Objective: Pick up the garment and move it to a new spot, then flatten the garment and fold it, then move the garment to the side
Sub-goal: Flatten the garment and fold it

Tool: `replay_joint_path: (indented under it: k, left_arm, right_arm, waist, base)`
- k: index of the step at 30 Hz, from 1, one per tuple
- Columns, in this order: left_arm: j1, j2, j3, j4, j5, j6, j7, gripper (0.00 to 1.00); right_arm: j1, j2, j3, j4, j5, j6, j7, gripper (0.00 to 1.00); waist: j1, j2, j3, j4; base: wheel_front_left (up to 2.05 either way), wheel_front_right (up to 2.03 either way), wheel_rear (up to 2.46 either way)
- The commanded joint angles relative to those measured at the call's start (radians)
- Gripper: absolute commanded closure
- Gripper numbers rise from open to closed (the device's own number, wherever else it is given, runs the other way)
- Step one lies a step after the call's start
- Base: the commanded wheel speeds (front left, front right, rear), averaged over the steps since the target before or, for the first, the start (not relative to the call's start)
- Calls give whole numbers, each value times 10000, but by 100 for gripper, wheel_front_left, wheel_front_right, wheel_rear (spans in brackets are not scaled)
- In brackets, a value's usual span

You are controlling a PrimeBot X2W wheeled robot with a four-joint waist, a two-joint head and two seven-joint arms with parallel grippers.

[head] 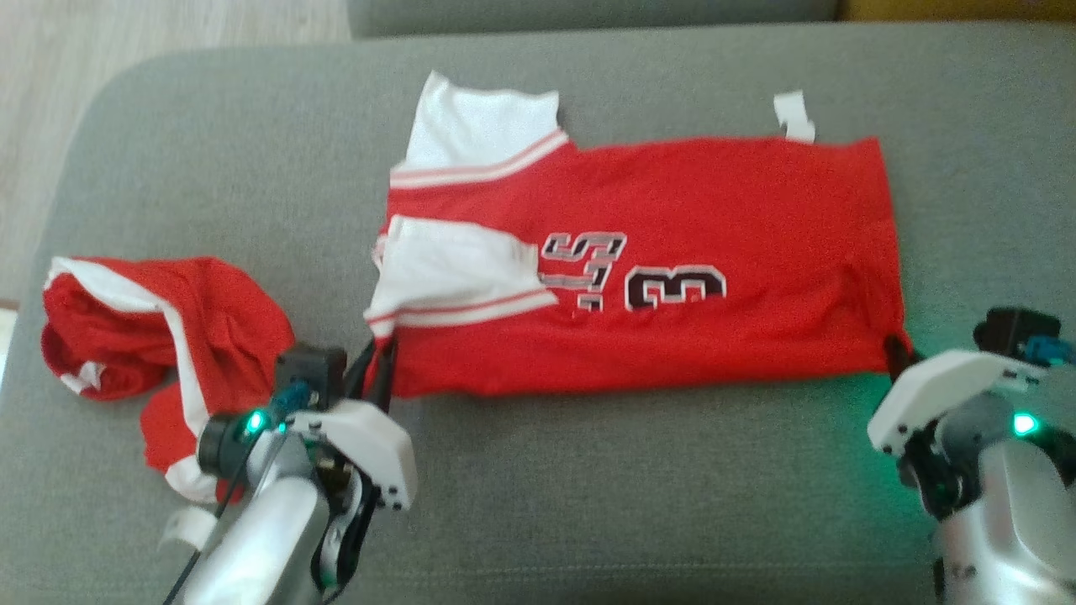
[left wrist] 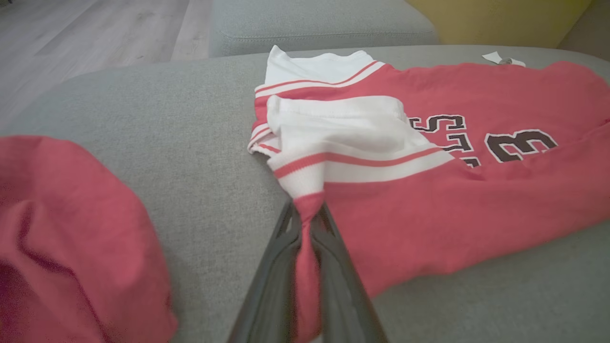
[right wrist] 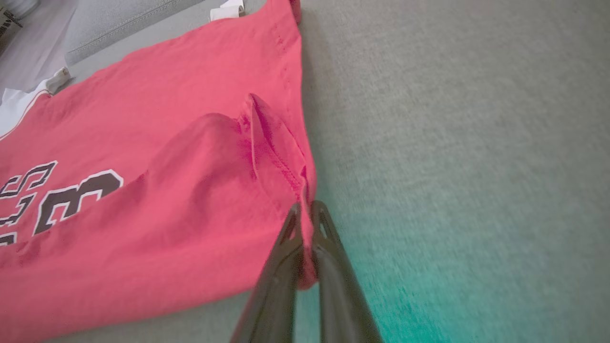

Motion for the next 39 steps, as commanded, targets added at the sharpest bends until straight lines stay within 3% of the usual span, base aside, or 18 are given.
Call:
replay_joint_path:
  k: [1, 12, 13, 14, 15, 16, 17, 18, 31, 36, 39]
  left_arm:
    - [-114, 346, 326, -461, -74, -43, 45, 100]
    - [1581, 853, -65, -2075, -384, 121, 1076, 100]
    - [1617, 837, -77, -2086, -387, 159, 1082, 100]
    - [1638, 813, -96, -2082, -386, 191, 1087, 100]
    - [1637, 803, -129, -2067, -359, 210, 1088, 87]
    - [1626, 788, -151, -2046, -334, 234, 1076, 60]
    - [1606, 778, -174, -2022, -304, 255, 1061, 14]
    - [1583, 776, -203, -1999, -265, 271, 1048, 0]
    - [582, 896, 582, -2723, -303, 443, 7, 0]
    - [-925, 1228, 851, -3054, -258, 83, 370, 0]
    - [-2149, 1472, 727, -2758, -182, -424, 1090, 0]
  right_arm:
    - [116, -128, 297, -577, 181, 65, 252, 100]
    - [2600, -400, 304, -3678, 985, 65, 2826, 100]
    - [2711, -381, 304, -3874, 901, 65, 2836, 58]
    - [2778, -348, 267, -4035, 834, 65, 2792, 0]
    - [2803, -300, 212, -4162, 791, 65, 2721, 0]
    - [2811, -257, 213, -4268, 750, 65, 2652, 0]
    - [2807, -226, 270, -4369, 687, 65, 2565, 0]
    - [2785, -199, 298, -4468, 612, 65, 2437, 0]
    - [1716, -98, 638, -5031, 126, 65, 85, 0]
    - [837, -93, 946, -5080, 9, 65, -684, 0]
    - [230, -94, 1231, -5031, -57, 65, -937, 0]
  waist:
    - [0, 0, -453, -174]
    - [0, 0, -1198, -485]
    - [0, 0, -1201, -506]
    - [0, 0, -1196, -529]
    - [0, 0, -1183, -552]
    - [0, 0, -1168, -574]
    - [0, 0, -1153, -594]
    - [0, 0, -1138, -613]
    - [0, 0, -697, -758]
    - [0, 0, -80, -954]
    - [0, 0, 413, -1151]
  base:
    - [0, 0, 0]
    - [0, 0, 0]
    - [0, 0, 0]
    - [0, 0, 0]
    - [0, 0, 0]
    - [0, 0, 0]
    - [0, 0, 0]
    - [0, 0, 0]
    - [0, 0, 0]
    - [0, 0, 0]
    - [0, 0, 0]
